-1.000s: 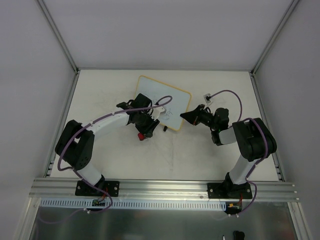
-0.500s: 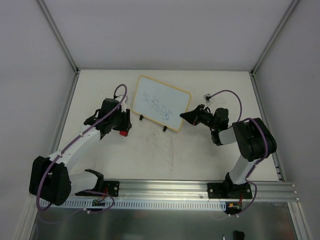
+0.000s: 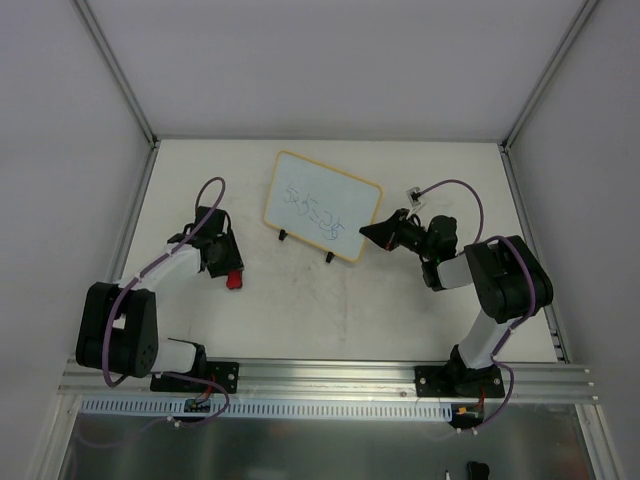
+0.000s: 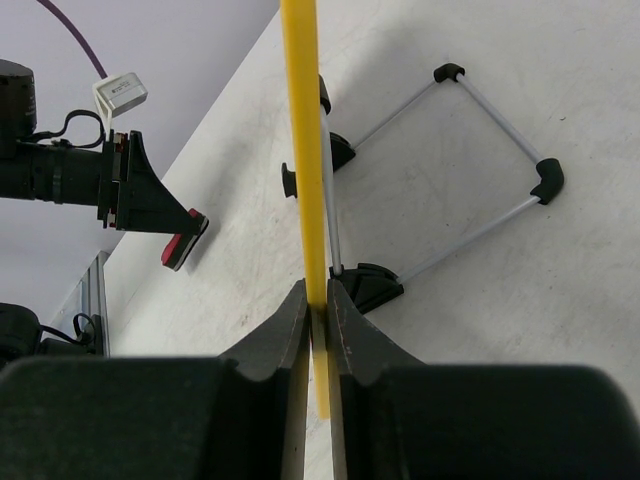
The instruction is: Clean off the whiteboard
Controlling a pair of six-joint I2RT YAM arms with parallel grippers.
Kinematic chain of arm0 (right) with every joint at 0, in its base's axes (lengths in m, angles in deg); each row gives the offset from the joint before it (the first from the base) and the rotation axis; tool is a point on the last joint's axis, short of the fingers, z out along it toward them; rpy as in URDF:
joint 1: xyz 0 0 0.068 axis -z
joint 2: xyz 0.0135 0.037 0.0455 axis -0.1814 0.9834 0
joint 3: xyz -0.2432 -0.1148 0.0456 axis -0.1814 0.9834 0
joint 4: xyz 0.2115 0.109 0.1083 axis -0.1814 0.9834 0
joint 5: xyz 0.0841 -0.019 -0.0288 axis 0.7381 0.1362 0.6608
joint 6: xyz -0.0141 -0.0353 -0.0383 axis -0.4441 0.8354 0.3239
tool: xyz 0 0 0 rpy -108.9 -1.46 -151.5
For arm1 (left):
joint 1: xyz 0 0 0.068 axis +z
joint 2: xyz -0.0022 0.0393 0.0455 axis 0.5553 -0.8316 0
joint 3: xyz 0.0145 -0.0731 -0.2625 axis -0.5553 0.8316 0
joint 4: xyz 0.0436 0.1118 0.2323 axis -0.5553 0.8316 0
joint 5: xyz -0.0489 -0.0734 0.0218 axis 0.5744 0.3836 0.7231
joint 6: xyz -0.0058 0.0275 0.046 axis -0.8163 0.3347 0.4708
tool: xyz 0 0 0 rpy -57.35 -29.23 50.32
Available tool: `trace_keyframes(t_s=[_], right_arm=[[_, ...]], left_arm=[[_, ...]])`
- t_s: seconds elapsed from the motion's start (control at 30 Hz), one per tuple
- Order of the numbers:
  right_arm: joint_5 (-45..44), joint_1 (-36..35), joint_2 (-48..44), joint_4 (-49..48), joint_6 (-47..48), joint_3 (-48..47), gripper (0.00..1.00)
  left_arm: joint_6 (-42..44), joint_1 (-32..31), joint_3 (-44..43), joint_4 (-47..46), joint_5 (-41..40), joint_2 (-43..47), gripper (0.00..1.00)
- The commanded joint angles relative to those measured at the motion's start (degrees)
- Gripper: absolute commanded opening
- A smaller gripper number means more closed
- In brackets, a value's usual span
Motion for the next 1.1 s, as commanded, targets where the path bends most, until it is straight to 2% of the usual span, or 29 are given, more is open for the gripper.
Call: trace_keyframes(t_s=[0.0,0.2,0.37,0.5,0.73,0.93,1.07], right_arm=[[0.12,-0.35,-1.35,-13.96,-1.09,-2.43,0.08],[0.29,-0.52,-0.91,-13.96,-1.36,-2.78,0.08],[0.29,-0.53,-0.91,-13.96,-1.36,-2.78,0.08],[0.29,-0.61,-0.91,-13.96,-1.27,-2.69,0.08],[0.21,-0.53,-0.38,-13.96,-1.01,-2.78,0.08],[-0.06,-0.53,0.41,-14.05,-0.39,-2.95,0.08],[-0.23,-0.53,1.29,-13.96,-0.13,-3.13,0.07]], left_arm=[[-2.7,0.59,-0.29,1.35,-0.92,-1.18,0.1],[-1.82,0.77,-0.56,2.42,-0.48,-3.83,0.2],[-0.25,0.77,-1.08,2.59,0.58,-4.09,0.37],[-0.07,0.77,-1.96,3.73,3.04,-3.48,0.47],[0.64,0.77,-2.49,6.46,3.48,-1.63,0.54],[-0.06,0.6,-2.84,7.95,2.43,-0.93,0.53],[-0.15,-1.33,-5.56,12.24,-0.46,-1.63,0.53]])
